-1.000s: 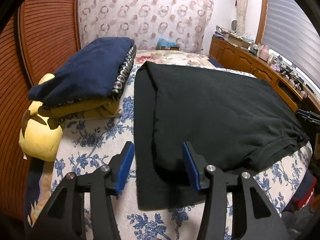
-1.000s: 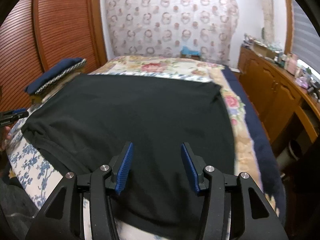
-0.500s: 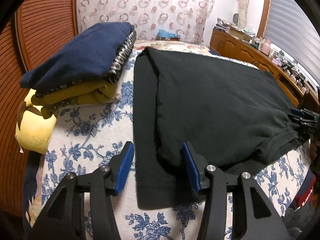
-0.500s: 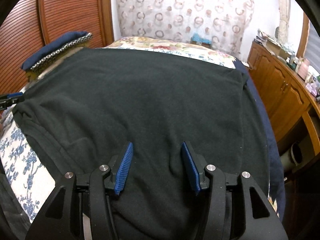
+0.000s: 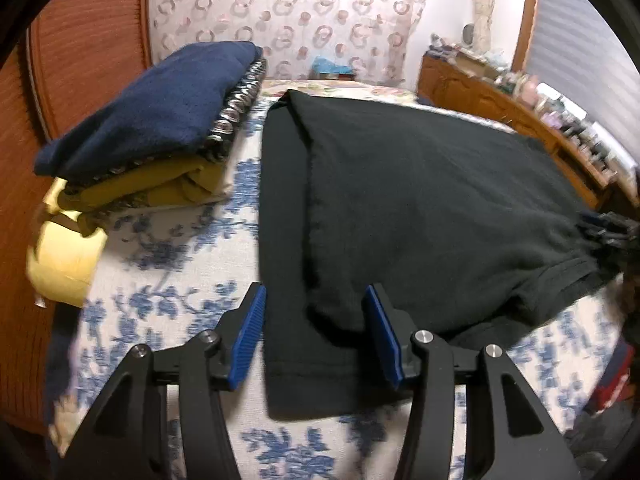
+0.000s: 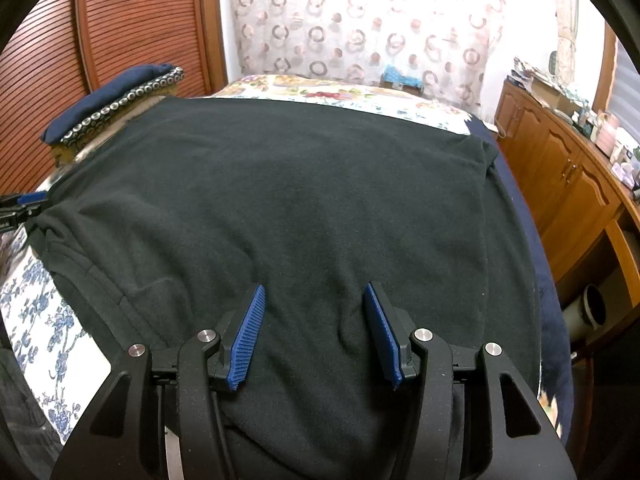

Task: Fold small clothes
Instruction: 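Pinch the folded shirt's edge with the left gripper and straighten it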

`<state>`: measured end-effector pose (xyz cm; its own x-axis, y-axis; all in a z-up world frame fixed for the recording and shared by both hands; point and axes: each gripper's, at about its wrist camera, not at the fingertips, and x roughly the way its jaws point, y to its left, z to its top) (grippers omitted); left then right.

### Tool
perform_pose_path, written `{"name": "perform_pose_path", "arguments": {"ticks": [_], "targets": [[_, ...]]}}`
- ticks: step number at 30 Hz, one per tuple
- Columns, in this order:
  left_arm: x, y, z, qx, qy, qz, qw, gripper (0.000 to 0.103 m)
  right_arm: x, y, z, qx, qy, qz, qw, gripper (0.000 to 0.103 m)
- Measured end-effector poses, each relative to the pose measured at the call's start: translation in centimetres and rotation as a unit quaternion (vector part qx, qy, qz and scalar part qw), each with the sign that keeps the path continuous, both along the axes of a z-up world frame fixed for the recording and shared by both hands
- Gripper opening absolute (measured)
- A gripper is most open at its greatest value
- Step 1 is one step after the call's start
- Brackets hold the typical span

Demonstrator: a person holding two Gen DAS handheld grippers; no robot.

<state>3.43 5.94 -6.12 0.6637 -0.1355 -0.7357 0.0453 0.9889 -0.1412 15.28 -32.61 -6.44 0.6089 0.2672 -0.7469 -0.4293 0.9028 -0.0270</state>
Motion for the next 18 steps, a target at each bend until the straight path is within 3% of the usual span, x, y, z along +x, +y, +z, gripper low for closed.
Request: {"name": "perform_pose_path", "arguments": {"ticks": [2,7,9,11,12,18], "targets": [[0.2,0.5,0.1,-0.04,0.002,-0.001,0.9992,0.05,0.0,0.0,0.0,0.0,0.0,0.0,1.0,0.053],[0.6,0.1,0.1,-0.019,0.004,0.003,0.9998,0.043,0.0,-0.1,0.0,0.005,0.001,-0.001,1.0,0.053],[0.7,0.1,0.0,-0.012,0.004,0.004,0.9999,0.033,0.0,-0.1,0.0,0.006,0.001,-0.002,1.0,0.053],[1.2,0.0,0.1,-0.01,0.004,-0.003,0.9999,0.012,0.0,-0.1,0.0,0.005,0.001,-0.001,1.0,0.053],[1.3,-0.1,0.1,-0.009,0.004,-0.006,0.9999,0.009,0.0,-0.1,0.0,0.005,0.001,-0.001,1.0,0.053],[0.7,-1.4,2.8,-0.021,-0.049,-0.029,0.9982,0.006,0.0,-0.2,0.0,0.006,0.001,-0.001,1.0,0.053]]}}
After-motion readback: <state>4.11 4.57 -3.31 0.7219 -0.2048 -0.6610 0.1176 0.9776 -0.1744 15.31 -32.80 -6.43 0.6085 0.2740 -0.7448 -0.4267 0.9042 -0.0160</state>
